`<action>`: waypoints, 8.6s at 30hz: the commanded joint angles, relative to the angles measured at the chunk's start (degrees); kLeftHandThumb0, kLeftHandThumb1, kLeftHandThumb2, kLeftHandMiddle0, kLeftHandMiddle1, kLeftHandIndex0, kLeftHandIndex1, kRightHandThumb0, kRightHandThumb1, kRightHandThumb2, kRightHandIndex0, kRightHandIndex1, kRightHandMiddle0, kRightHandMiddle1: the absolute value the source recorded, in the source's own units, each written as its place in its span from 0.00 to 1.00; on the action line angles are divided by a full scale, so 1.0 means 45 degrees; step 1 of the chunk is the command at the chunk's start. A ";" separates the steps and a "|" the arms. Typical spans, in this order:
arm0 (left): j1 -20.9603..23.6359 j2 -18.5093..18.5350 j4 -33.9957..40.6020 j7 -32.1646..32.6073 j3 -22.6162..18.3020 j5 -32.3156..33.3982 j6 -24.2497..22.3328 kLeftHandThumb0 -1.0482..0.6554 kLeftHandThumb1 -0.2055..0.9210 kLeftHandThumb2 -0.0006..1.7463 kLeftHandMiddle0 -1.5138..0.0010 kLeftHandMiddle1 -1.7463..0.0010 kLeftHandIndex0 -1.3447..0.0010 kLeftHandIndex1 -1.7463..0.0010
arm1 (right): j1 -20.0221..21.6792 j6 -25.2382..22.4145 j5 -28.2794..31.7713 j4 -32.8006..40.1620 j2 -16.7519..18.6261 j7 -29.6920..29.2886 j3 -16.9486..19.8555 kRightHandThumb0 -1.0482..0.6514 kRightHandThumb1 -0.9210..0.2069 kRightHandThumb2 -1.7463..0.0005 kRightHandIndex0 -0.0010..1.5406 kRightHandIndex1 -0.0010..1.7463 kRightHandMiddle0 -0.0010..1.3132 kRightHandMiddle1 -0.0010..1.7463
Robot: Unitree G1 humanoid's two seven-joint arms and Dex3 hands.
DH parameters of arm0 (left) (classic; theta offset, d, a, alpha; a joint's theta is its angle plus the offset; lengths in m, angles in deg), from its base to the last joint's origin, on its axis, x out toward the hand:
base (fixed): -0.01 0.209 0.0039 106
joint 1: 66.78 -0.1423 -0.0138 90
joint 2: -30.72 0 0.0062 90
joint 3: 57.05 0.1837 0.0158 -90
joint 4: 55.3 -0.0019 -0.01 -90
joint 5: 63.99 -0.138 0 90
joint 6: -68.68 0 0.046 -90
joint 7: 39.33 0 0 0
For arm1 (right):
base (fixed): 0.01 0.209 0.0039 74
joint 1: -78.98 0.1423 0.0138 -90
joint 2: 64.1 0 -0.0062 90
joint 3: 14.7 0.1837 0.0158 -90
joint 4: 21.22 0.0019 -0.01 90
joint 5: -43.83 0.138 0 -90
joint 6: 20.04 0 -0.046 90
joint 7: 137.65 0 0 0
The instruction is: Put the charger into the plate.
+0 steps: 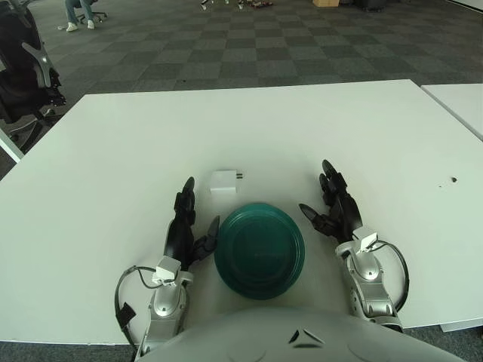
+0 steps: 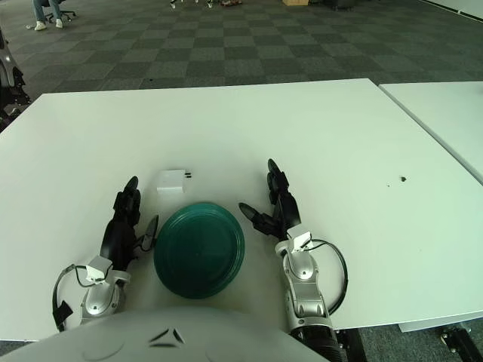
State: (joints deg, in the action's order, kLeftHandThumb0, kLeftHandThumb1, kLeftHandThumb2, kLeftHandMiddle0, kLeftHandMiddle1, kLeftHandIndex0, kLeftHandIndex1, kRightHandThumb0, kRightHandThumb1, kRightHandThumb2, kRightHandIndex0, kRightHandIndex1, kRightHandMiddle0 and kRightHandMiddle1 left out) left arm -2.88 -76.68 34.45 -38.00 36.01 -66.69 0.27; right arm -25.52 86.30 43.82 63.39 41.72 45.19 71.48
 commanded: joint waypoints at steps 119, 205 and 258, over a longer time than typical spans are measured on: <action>1.3622 0.5627 -0.9937 -0.2703 0.7075 -0.9894 -0.0624 0.00 1.00 0.26 0.90 0.99 1.00 0.56 | 0.1031 -0.1025 -0.0451 -0.3729 0.1602 -0.1349 0.0052 0.13 0.31 0.70 0.15 0.01 0.00 0.29; 0.8661 0.5418 0.4802 -0.5021 0.4064 -0.4918 -0.2761 0.61 0.17 0.95 0.42 0.04 0.53 0.00 | 0.2173 0.0190 0.0121 -0.6025 0.1606 -0.1588 0.0839 0.22 0.19 0.72 0.17 0.34 0.00 0.36; 0.8808 0.6550 0.4092 -0.9073 0.6977 -0.9353 -0.0666 0.31 0.69 0.54 0.44 0.00 0.72 0.02 | 0.2197 -0.0462 0.0099 -0.5201 0.1766 -0.2272 0.0524 0.21 0.09 0.72 0.12 0.49 0.00 0.40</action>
State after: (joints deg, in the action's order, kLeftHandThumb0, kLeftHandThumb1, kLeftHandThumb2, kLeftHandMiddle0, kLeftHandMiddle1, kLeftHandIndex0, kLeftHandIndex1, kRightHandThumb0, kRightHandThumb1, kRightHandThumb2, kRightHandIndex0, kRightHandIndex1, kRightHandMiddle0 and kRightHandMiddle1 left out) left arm 36.32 -47.74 53.62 -76.83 66.94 -109.27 -2.34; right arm -8.10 90.14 44.37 43.89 48.64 34.85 74.07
